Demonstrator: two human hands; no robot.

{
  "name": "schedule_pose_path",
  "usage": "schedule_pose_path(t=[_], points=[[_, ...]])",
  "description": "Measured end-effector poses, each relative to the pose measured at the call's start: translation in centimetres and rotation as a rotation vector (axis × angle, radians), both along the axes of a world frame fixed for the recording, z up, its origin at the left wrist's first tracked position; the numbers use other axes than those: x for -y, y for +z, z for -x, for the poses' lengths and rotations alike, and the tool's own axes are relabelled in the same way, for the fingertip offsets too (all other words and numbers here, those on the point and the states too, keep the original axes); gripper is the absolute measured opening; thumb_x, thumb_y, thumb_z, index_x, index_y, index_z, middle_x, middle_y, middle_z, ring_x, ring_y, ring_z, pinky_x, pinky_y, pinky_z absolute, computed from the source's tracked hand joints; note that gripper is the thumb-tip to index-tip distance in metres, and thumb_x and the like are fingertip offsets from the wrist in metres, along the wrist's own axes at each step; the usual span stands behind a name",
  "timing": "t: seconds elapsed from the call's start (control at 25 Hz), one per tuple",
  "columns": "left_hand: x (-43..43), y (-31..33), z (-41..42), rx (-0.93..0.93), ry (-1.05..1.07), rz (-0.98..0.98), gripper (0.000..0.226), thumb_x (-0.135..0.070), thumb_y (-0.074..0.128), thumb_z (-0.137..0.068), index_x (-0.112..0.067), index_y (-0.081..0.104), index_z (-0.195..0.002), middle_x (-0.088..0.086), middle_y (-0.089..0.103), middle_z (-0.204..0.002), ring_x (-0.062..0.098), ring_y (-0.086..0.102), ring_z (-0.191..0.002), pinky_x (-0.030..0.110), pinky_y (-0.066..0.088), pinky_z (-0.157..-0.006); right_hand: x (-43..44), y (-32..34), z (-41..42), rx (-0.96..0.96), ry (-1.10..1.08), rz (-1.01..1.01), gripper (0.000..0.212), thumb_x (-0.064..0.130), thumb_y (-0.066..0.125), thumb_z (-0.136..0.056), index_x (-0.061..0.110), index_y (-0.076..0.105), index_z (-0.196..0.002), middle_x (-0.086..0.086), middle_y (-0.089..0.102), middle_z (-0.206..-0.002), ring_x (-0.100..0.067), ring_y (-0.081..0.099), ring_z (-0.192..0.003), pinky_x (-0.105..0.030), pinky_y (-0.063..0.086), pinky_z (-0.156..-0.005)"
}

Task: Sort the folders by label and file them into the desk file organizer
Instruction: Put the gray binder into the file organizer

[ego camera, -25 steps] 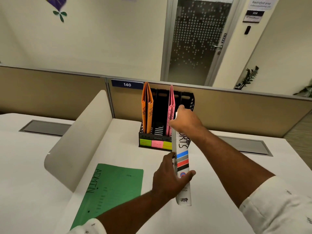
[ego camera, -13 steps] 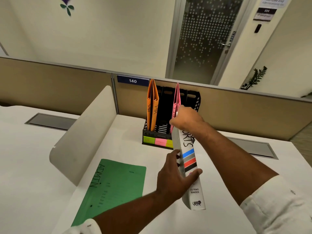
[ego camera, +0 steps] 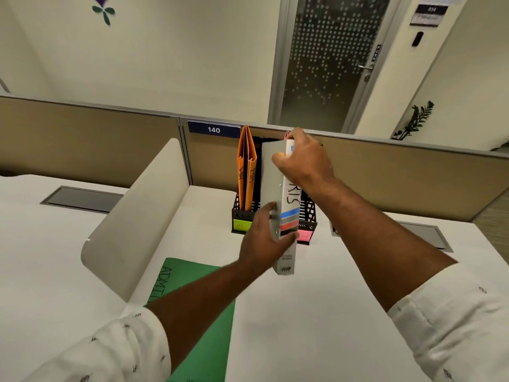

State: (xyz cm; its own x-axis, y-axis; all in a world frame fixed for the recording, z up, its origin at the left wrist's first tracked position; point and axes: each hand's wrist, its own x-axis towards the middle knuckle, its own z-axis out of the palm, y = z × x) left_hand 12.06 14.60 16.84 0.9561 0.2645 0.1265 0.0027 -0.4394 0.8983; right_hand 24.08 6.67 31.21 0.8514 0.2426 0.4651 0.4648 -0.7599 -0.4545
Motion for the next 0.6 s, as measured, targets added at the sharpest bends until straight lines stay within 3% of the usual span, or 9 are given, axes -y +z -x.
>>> schedule_pose_path(t=[0.16, 0.24, 0.32, 0.44, 0.6], points=[[-2.7, 1.3, -5.3, -0.026, -0.001, -0.093, 0.076, -0.048, 0.080, -0.078, -0.034, 0.039, -0.141, -0.004, 0.058, -0.139, 0.022, 0.060, -0.124, 0.054, 0.056, -0.096, -0.9, 0.9, -2.4, 0.025, -0.024, -0.011, 0.044, 0.042, 0.064, -0.084, 0.022, 0.053, -0.121, 0.001, 0.059, -0.109, -0.015, 0.057, -0.084, -0.019, 0.034, -0.054], [-4.0, 1.8, -8.0, -0.049, -0.005, -0.226, 0.077, -0.055, 0.077, -0.077, -0.031, 0.043, -0.142, -0.003, 0.058, -0.142, 0.026, 0.053, -0.134, 0.060, 0.039, -0.113, -1.6, 0.8, -3.5, 0.027, -0.036, -0.001, 0.047, 0.040, 0.065, -0.086, 0.020, 0.054, -0.127, -0.001, 0.060, -0.117, -0.015, 0.058, -0.090, -0.023, 0.043, -0.060], [-5.3, 2.2, -10.6, -0.029, 0.000, -0.407, 0.082, -0.066, 0.071, -0.076, -0.029, 0.045, -0.144, -0.001, 0.051, -0.150, 0.024, 0.038, -0.146, 0.059, 0.015, -0.122, -2.3, 0.6, -4.9, 0.014, -0.041, -0.005, 0.050, 0.038, 0.066, -0.088, 0.019, 0.053, -0.131, -0.001, 0.059, -0.122, -0.017, 0.060, -0.097, -0.030, 0.054, -0.070], [-7.0, 2.7, -13.9, -0.001, 0.000, -0.607, 0.090, -0.075, 0.063, -0.075, -0.030, 0.041, -0.149, 0.003, 0.030, -0.164, 0.025, 0.011, -0.156, 0.057, -0.005, -0.120, -3.3, 0.1, -7.1, 0.003, -0.043, -0.015, 0.050, 0.036, 0.066, -0.090, 0.018, 0.053, -0.134, -0.001, 0.059, -0.124, -0.018, 0.062, -0.098, -0.035, 0.058, -0.077], [-8.6, 2.8, -17.1, -0.001, 0.030, -0.742, 0.090, -0.077, 0.062, -0.075, -0.034, 0.039, -0.151, 0.009, 0.013, -0.169, 0.029, -0.007, -0.157, 0.059, -0.013, -0.118, -4.5, -0.5, -9.7, 0.027, -0.036, -0.032, 0.049, 0.034, 0.063, -0.091, 0.016, 0.053, -0.135, -0.002, 0.058, -0.129, -0.018, 0.062, -0.099, -0.032, 0.055, -0.076]])
